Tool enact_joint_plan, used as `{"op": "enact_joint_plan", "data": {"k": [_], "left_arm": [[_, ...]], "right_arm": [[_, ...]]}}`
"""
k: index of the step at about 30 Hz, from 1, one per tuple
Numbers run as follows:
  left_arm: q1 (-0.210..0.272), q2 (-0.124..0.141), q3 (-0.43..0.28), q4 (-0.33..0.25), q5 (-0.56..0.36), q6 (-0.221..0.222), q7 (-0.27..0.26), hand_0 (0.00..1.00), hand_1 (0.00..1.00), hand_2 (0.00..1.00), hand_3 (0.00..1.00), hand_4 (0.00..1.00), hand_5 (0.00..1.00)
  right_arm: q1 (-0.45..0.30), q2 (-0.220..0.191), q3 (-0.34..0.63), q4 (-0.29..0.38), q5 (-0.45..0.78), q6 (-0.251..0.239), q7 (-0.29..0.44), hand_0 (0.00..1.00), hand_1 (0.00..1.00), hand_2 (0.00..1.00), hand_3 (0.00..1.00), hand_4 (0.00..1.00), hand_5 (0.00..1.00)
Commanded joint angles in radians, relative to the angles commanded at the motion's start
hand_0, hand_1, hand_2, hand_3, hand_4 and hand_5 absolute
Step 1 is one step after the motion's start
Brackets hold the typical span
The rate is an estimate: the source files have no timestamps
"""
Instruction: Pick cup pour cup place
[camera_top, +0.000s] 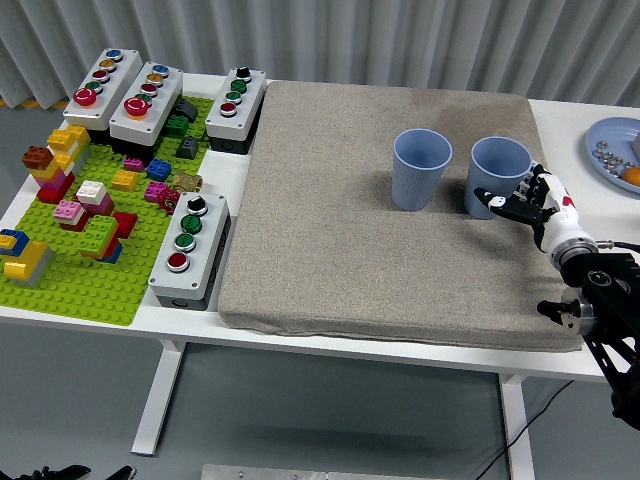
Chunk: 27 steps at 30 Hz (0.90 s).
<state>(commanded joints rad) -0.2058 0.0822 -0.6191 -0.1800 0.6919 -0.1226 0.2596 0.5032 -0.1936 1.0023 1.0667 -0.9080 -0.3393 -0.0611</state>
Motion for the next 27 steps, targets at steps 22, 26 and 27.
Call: {"op": "enact_joint_plan", "data": {"k": [22,26,27], "left_arm": [[-0.001,0.001,-0.003,0.000,-0.004,0.001,-0.002,0.770,0.765,0.824,0.676,0.509,0.998],[0.002,0.002,-0.009,0.000,-0.001,0.002,-0.002,0.770,0.765,0.824,0.676,0.509,0.998],[0.002,0.001,-0.011,0.000,0.000,0.003,-0.002,0.770,0.765,0.824,0.676,0.509,0.998]], "right_arm": [[-0.026,-0.046,0.061,0.058,-0.103,0.101,-0.083,0.956,0.918,0.998,0.998,0.868,0.229],[-0.057,-0.069,0.067,0.093,-0.105,0.106,-0.086,0.955,0.933,0.998,0.998,0.879,0.236],[-0.069,-0.079,0.075,0.105,-0.111,0.106,-0.087,0.955,0.933,0.998,0.998,0.879,0.236]]}}
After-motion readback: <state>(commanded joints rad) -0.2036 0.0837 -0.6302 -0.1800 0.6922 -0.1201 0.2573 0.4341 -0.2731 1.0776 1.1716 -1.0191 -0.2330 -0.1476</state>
